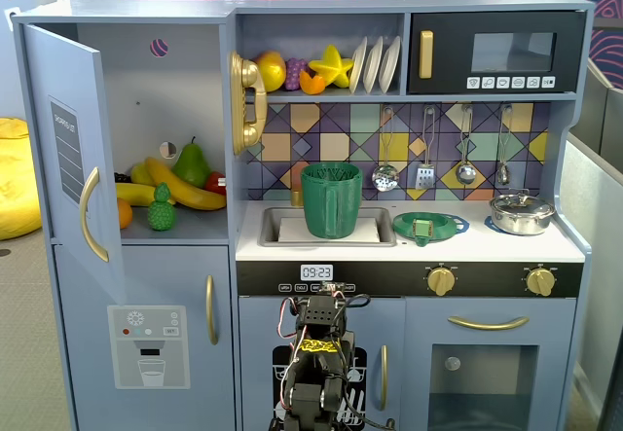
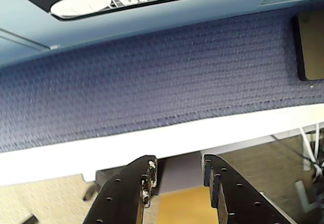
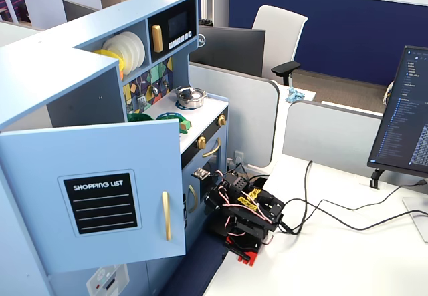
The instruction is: Pick up the green pineapple from the left cabinet and place it in the green recipient
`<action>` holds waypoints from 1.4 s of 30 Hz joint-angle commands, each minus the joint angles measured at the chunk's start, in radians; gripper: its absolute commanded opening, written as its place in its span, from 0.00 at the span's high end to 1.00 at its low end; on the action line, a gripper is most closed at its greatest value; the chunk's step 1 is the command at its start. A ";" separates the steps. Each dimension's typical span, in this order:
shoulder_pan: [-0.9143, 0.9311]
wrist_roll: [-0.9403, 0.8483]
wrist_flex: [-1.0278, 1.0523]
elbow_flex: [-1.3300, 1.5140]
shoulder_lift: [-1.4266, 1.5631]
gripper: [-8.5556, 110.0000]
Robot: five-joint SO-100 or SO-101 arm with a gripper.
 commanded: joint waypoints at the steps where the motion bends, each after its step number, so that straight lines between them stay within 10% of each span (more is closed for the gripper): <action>1: 0.005 -0.083 0.133 0.003 -0.006 0.92; 19: -0.067 -0.123 0.087 0.002 -0.006 0.93; 29: -0.669 -0.064 -0.802 -0.149 -0.084 0.88; 42: -0.805 -0.018 -1.324 -0.534 -0.577 0.68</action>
